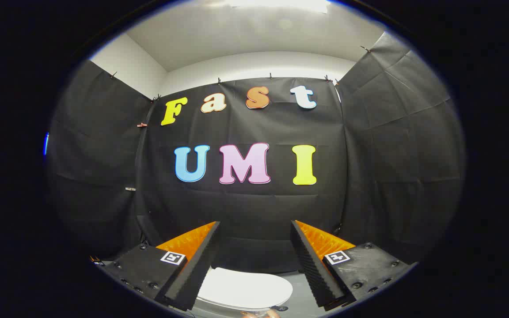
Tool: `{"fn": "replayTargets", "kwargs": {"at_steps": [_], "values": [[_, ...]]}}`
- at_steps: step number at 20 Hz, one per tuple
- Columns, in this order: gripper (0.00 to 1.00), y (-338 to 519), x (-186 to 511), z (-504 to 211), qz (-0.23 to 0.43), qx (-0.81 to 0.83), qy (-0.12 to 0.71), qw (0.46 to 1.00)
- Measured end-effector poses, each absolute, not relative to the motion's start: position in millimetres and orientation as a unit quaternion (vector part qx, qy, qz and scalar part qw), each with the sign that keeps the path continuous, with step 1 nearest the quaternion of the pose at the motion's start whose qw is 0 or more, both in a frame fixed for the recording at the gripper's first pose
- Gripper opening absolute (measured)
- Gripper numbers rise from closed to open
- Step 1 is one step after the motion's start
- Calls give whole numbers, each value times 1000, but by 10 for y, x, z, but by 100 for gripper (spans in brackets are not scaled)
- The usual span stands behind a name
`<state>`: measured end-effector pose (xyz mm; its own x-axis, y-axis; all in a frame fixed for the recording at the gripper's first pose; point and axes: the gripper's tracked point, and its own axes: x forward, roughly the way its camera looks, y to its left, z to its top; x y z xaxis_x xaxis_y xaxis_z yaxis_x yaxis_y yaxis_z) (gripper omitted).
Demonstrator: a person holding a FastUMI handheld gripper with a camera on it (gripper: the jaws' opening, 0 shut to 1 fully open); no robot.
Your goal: Open the toilet lid.
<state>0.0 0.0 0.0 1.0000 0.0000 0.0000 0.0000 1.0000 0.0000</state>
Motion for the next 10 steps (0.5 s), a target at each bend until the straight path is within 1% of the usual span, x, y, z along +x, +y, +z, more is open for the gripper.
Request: {"fn": "replayTargets", "kwargs": {"at_steps": [5, 10], "values": [[99, -52, 30, -13, -9, -7, -2, 1000], [99, 19, 38, -26, -2, -23, 0, 1000]]}}
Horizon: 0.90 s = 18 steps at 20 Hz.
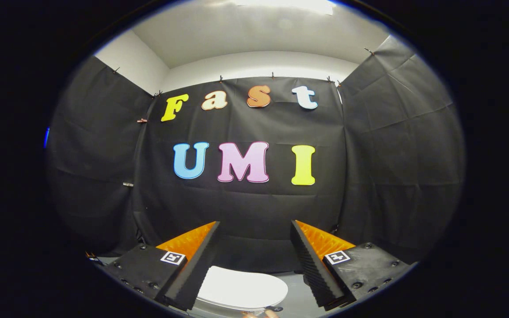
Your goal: Open the toilet lid.
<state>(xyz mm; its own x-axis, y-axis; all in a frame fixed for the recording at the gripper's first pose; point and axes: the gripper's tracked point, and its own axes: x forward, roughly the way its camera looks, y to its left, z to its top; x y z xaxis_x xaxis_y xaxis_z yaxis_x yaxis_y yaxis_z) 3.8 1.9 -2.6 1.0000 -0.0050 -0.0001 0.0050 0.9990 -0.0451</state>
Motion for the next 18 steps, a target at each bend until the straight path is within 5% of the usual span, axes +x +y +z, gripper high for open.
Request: {"fn": "replayTargets", "kwargs": {"at_steps": [18], "values": [[98, 10, 29, -11, -6, -9, -1, 1000]]}}
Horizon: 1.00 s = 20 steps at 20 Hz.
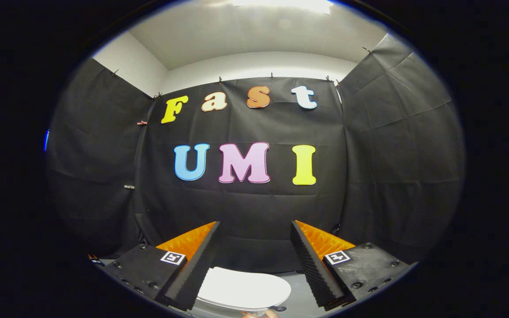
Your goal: Open the toilet lid.
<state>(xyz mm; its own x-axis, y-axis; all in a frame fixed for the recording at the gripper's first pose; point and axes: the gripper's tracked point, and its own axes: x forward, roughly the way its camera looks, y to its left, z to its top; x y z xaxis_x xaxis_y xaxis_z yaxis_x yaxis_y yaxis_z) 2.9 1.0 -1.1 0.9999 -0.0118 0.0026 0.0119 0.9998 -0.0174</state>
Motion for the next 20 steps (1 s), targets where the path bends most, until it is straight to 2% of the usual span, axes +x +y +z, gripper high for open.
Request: {"fn": "replayTargets", "kwargs": {"at_steps": [20], "values": [[99, 10, 9, 12, -10, -8, -5, 1000]]}}
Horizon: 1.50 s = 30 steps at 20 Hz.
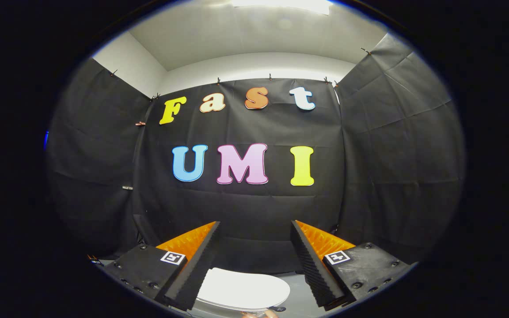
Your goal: Open the toilet lid.
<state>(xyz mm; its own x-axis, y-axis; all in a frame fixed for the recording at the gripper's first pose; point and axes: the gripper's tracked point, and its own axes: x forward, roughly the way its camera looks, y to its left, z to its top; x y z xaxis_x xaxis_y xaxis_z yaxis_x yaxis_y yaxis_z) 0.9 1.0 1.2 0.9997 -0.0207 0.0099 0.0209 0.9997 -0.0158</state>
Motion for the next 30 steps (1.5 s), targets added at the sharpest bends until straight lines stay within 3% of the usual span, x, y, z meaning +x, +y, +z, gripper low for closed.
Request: {"fn": "replayTargets", "kwargs": {"at_steps": [14, 30], "values": [[99, -517, 515, -524, -71, 39, 40, 996], [99, -1569, 818, -3070, -159, 245, 172, 941]]}}
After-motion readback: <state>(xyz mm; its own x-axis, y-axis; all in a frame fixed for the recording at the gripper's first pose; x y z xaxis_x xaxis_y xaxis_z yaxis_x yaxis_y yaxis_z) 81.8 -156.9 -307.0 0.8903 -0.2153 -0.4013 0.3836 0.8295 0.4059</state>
